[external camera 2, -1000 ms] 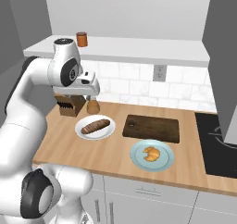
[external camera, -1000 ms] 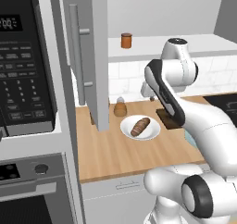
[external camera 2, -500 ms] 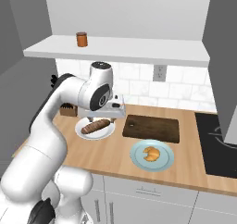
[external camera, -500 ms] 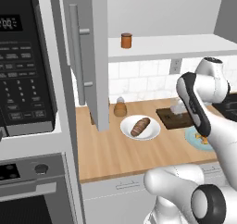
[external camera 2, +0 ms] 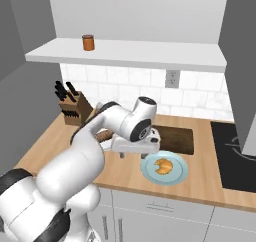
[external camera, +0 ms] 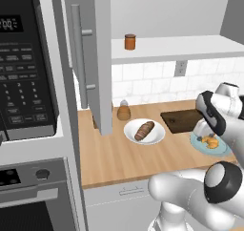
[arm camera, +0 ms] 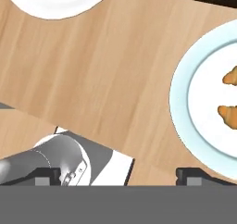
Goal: From the different types of pastries on the counter, select a croissant and place it on the cutting board. Then retrieve a jar of jam from the cabinet and place it alongside the croissant on the cutting board.
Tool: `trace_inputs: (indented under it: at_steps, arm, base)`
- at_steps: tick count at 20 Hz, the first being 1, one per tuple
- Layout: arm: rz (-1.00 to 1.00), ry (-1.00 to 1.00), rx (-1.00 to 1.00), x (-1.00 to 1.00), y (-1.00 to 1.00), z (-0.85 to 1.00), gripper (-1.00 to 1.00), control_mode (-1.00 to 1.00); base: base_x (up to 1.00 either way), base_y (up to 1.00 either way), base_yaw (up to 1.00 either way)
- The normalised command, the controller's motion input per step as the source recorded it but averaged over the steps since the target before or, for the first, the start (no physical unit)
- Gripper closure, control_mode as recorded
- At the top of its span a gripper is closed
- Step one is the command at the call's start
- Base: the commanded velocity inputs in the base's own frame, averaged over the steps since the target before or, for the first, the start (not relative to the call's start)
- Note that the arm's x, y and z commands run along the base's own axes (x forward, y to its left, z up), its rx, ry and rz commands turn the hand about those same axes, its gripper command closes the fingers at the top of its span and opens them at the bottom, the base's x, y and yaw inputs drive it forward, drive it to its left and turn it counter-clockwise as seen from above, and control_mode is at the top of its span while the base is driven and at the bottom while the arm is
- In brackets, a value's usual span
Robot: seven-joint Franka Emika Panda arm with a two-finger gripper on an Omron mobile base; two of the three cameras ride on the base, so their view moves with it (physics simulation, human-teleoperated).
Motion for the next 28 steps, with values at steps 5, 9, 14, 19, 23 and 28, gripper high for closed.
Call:
trace_inputs:
  at_steps: [5, 9, 14, 19, 23, 28]
  arm:
    - [-0.08, 0.04, -0.01, 0.09, -0.09, -0.05, -1.00, -1.00]
    - [-0.18, -0.15, -0.02, 0.03, -0.49, -0.15, -1.00, -1.00]
    - [-0.12, -0.33, -0.07, 0.10, -0.14, -0.10, -1.00, -1.00]
    - [-0.11, -0.31, -0.08, 0.01, -0.03, -0.42, -1.00, -1.00]
    - [-0.18, -0.12, -0.08, 0.14, -0.13, -0.47, -1.00, -1.00]
    - [-0.21, -0.02, -0.07, 0.31, -0.33, -0.23, -1.00, -1.00]
  base:
    - [0.00, 0.00, 0.00]
    - [0.00, 0.00, 0.00]
    - [0.00, 0.00, 0.00]
    - [0.00, 0.00, 0.00]
    - [0.00, 0.00, 0.00]
    - [0.00, 0.00, 0.00]
